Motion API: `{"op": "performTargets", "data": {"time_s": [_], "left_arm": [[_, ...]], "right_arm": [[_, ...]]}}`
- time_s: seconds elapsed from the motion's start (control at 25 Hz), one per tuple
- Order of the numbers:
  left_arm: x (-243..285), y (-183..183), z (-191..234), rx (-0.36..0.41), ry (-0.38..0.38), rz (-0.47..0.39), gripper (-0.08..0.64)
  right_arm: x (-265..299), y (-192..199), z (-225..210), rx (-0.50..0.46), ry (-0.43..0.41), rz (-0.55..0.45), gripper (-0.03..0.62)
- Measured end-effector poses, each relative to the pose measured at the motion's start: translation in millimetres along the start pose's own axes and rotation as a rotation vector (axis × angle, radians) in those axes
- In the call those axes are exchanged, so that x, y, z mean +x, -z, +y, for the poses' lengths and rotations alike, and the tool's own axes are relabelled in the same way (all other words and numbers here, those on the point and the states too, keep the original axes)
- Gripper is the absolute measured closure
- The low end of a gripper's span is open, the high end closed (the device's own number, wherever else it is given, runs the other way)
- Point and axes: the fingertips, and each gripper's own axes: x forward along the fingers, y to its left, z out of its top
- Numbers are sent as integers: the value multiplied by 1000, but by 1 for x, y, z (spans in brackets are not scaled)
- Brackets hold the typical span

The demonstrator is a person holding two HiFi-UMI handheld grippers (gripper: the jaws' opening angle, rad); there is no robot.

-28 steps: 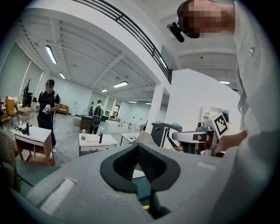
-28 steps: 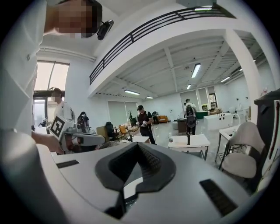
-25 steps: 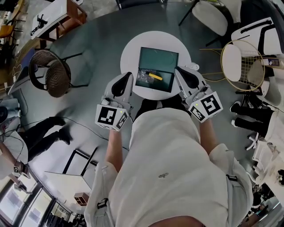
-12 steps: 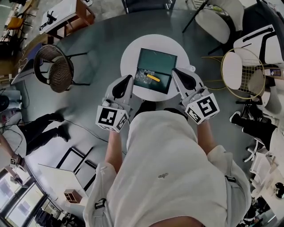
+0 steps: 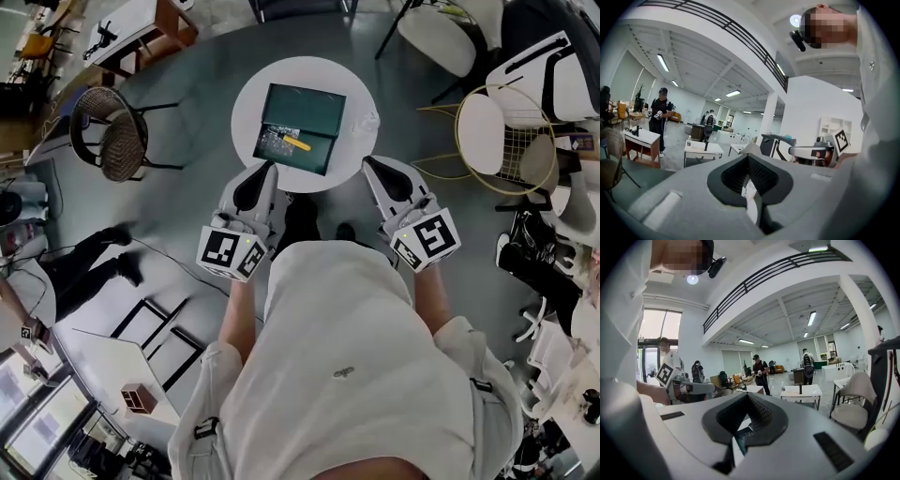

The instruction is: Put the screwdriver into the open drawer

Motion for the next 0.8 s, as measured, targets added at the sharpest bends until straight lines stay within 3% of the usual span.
{"op": "performTargets", "data": {"time_s": [0.08,0.24,0.48,0.8], "left_arm": [[-9,1,-20,-4,-17,-23,551],[-22,7,-64,93,-32,-23,551],[-46,18,-111,53,-64,-27,551],[-77,24,-139,109,-133,-34,551]], "right_arm": [[-22,7,6,-1,-14,2,588],[-61,17,15,1,-46,5,588],[-103,22,32,17,-104,-5,587],[-131,32,59,22,-166,-1,586]]}}
